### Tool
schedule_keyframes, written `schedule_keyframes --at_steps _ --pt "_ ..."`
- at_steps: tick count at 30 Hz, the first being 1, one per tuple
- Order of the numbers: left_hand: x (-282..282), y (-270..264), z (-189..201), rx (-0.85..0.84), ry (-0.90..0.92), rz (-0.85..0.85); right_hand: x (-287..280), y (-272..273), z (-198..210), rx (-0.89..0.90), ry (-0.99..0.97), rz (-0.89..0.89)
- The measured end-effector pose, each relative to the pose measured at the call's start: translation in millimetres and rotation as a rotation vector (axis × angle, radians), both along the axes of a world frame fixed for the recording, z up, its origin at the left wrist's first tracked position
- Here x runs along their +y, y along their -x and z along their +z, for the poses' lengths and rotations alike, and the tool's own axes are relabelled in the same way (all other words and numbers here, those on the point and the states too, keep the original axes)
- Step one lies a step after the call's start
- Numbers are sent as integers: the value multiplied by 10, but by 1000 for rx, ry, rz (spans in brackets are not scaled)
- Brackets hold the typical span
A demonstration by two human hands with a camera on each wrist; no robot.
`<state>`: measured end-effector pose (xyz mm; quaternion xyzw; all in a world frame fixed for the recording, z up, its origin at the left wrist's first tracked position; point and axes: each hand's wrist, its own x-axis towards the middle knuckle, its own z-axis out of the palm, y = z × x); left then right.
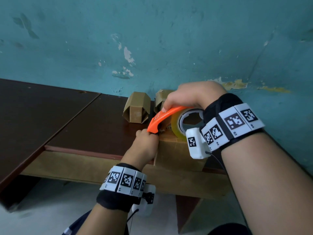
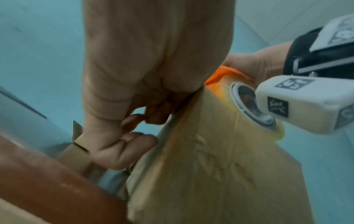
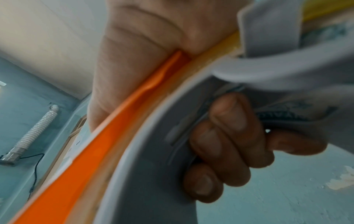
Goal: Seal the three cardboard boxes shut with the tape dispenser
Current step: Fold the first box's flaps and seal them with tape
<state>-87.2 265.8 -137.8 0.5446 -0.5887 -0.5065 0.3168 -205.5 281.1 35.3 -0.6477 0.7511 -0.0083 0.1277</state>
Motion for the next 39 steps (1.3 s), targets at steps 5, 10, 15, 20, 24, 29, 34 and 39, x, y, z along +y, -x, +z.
schedule_keyframes --at_steps 5,10,15,20,24,29,34,39 --pt "57 -11 -62 54 236 33 0 -5 0 -18 -1 -2" --pt "82 -31 -177 461 296 22 49 -19 29 -11 4 13" --pt "53 -214 -229 669 198 -286 69 -35 36 -1 -20 29" --pt "23 -207 -195 528 267 -376 63 -27 40 15 -15 42" --pt "37 -134 -230 569 351 -331 55 -21 36 13 -26 49" --pt "-8 -83 -310 604 401 -298 20 8 63 56 -20 41" --pt "-17 -36 -371 524 481 -234 -27 76 107 123 -21 35" --pt "-24 -39 -392 500 515 -264 -33 138 114 116 -16 37"
